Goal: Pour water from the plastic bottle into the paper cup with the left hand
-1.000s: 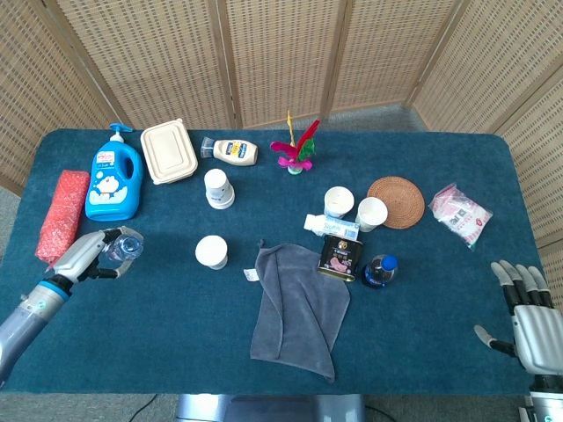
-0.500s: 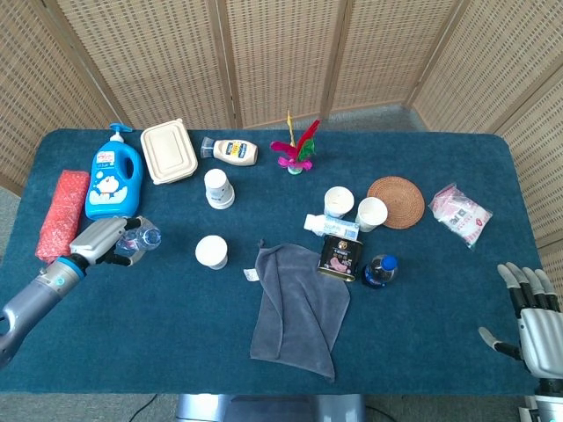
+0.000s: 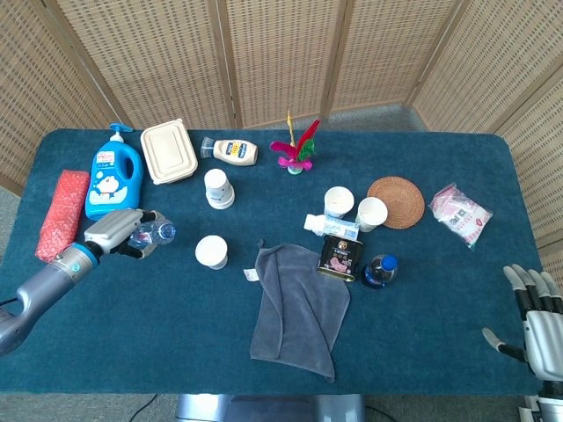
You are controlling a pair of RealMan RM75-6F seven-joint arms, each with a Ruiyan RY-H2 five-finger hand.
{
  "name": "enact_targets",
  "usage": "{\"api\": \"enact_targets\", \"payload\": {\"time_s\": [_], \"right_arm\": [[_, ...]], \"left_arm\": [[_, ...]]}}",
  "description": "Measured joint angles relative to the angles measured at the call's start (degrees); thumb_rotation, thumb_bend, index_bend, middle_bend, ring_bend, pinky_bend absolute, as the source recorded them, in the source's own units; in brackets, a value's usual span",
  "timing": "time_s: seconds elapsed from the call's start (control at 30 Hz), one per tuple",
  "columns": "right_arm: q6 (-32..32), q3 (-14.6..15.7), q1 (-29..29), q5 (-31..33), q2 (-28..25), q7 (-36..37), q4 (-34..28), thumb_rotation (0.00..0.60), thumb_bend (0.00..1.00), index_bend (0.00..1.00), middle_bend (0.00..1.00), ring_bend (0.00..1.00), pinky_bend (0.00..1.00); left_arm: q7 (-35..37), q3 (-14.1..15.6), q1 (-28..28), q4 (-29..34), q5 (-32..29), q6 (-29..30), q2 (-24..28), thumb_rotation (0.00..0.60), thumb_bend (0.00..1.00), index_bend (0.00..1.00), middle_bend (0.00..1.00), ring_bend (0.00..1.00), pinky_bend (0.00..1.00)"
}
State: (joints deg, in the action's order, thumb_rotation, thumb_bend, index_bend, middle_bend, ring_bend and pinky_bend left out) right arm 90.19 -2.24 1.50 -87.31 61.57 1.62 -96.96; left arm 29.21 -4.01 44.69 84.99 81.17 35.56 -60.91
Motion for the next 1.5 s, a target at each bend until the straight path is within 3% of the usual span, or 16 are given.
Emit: {"api": "enact_targets", "payload": {"time_s": [0.9, 1.5], "right_arm": [[0.7, -0.4, 0.6, 0.0, 0.7, 2.1, 1.4, 0.6, 0.19, 0.0, 0.0, 0.0, 0.0], [1.3, -0.3, 1.4, 0.2, 2.1, 3.5, 2.8, 0.6, 0.19, 0.0, 0.0, 0.0, 0.0]], "left_arm": [[-16.3, -0.3, 7.9, 1.7, -5.7, -9.9, 1.8, 0.6, 0.63, 0.34, 0.35, 0.34, 0.4], [-27.0, 0.7, 12.5, 0.7, -10.6, -12.9, 0.8, 0.6, 0.63, 0.35, 0.36, 0.35, 0.41]]}}
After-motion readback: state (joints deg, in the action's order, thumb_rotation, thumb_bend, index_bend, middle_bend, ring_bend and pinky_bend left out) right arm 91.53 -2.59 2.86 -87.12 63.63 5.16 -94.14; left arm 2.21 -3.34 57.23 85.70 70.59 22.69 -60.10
